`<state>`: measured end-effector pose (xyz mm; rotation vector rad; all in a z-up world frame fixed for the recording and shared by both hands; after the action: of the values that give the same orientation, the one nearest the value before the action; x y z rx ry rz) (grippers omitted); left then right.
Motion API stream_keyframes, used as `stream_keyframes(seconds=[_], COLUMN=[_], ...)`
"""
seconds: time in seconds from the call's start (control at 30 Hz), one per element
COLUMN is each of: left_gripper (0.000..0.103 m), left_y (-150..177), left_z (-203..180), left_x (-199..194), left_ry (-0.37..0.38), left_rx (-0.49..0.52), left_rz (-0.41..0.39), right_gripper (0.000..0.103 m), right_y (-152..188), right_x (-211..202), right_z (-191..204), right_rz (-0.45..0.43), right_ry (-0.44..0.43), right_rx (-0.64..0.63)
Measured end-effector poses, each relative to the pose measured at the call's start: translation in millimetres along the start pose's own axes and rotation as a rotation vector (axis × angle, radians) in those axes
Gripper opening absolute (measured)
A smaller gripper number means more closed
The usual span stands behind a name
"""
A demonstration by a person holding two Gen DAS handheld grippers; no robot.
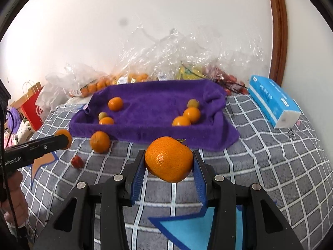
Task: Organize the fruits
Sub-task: 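Carry the orange in the right gripper over the towel while the left carries its orange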
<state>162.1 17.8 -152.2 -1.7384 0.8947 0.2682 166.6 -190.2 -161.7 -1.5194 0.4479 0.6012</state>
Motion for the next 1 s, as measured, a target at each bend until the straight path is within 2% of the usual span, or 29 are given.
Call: stream_keyframes(seconds=[0.2,0.33,0.73,0.87,1.0], left_gripper=[0.033,0.033,0.033,0.033,0.033], left_y=[-15.9,-32.5,-79.3,-88.2,-87.0], left_z=[6.9,11.2,22.8,36.6,51.9], left_x=[-3.0,-3.4,13.1,27.2,39.6], left_ry=[-0.005,-0.035,-0.105,-0.131,-0.156], left_rx=[-0.006,-0.001,-0.026,-0.047,-0.057], left_rz=[-0.026,-0.045,-0.107,-0.117,-0.129], right_gripper=[0.043,0.043,0.043,0.043,0.043], right_y=[-21.8,-41.2,-103.7,-111.4,-103.6], right_x=[-1.4,1.9,22.3,40.4,59.7], right_z=[4.7,12.6,24.0,23.1,18.1], right_rz=[-0.033,-0.049,-0.109,-0.099,-0.073], right_ry=[0.003,0.016,-0.027,-0.038,-0.029], right_rx=[-0.019,-0.044,-0.030,-0.006,0.003])
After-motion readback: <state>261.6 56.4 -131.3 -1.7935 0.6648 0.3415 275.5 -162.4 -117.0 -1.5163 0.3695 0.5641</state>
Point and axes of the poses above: each gripper's, at about its wrist camera, not at the fingertips, and x roughly the way its jaws point, z to its left, y to its underside, the point moved 6 cm from there along x, roughly the way its jaws point, and after that the axes turned 7 degrees about y, right-handed, at the moved point
